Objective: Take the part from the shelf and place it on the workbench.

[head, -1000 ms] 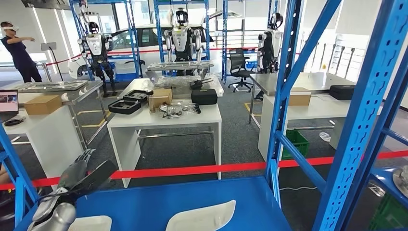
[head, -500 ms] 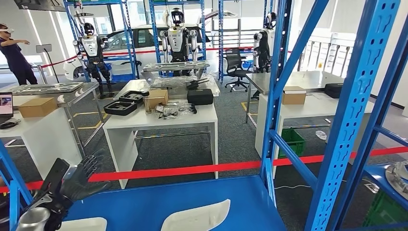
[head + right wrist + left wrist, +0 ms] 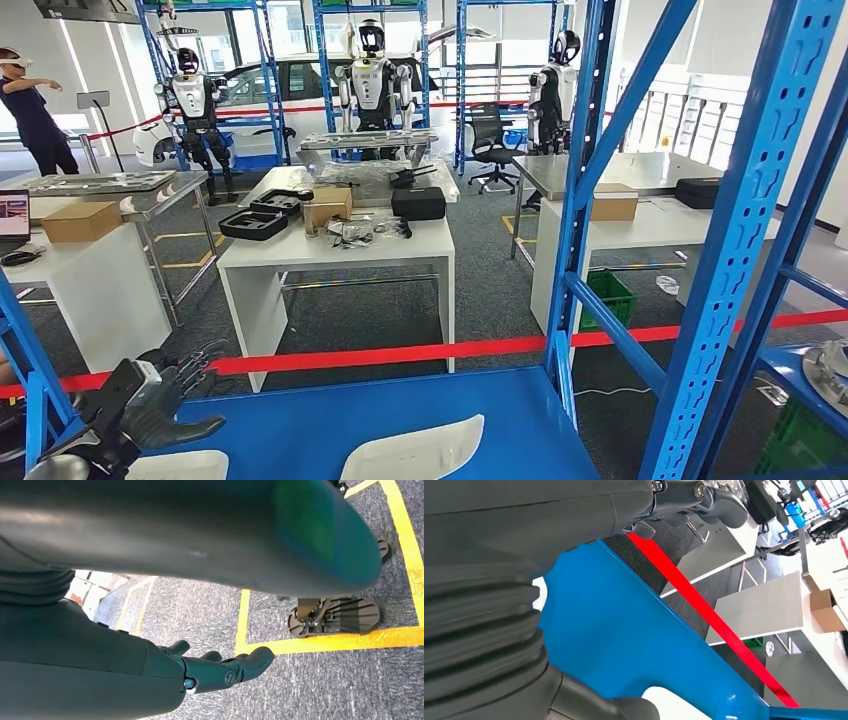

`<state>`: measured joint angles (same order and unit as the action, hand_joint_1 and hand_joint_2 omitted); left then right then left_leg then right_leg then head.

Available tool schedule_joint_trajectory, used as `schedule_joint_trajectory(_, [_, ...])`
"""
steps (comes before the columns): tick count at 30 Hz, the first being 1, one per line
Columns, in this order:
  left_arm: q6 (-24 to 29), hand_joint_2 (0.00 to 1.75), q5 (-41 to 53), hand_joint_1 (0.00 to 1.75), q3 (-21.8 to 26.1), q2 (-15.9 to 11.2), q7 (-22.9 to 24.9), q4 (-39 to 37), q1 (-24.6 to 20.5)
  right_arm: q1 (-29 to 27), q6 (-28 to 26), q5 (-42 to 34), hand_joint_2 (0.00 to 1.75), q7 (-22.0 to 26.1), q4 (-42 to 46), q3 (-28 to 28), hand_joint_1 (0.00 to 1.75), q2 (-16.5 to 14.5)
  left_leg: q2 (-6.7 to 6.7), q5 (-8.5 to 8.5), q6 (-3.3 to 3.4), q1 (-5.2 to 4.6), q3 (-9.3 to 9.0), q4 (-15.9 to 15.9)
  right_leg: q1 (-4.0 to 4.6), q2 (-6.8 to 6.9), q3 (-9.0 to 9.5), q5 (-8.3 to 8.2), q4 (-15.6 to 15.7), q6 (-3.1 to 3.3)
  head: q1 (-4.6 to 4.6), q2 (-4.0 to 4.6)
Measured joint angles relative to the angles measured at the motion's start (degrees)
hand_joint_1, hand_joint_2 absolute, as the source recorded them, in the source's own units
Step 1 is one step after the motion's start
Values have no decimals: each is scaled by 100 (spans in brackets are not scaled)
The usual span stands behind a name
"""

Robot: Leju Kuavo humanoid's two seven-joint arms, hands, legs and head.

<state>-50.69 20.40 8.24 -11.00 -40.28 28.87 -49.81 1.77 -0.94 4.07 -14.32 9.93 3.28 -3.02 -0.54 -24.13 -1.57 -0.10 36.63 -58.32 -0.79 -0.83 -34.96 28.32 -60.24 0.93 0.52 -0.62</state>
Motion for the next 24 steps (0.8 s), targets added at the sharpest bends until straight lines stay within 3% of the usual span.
schedule_joint_trajectory(4, [-143,175,-85,0,-259,-138,-2,88,156,-2,8,-1,0,0,-1,16,0,0,1,-3,3,-2,-4,0,-1,0,4,-1,0,-2,-1,1])
schedule_joint_trajectory(9, [-118,175,-340,0,-1144,-474,0,249,778,-20,26,-4,0,0,-1,57,0,1,7,-7,5,-5,-11,1,-2,-3,5,2,1,1,-1,1])
schedule_joint_trajectory(14, [68,175,-597,0,-1689,-672,-1,412,1258,-22,26,3,0,0,-1,73,0,7,7,-9,3,-5,-10,1,-2,-2,4,3,2,3,-1,1])
schedule_joint_trajectory(24, [506,175,-475,0,-2648,-904,0,280,1374,-19,47,55,0,0,-1,74,0,35,4,-9,4,-5,-10,0,-3,0,9,2,5,1,-2,1])
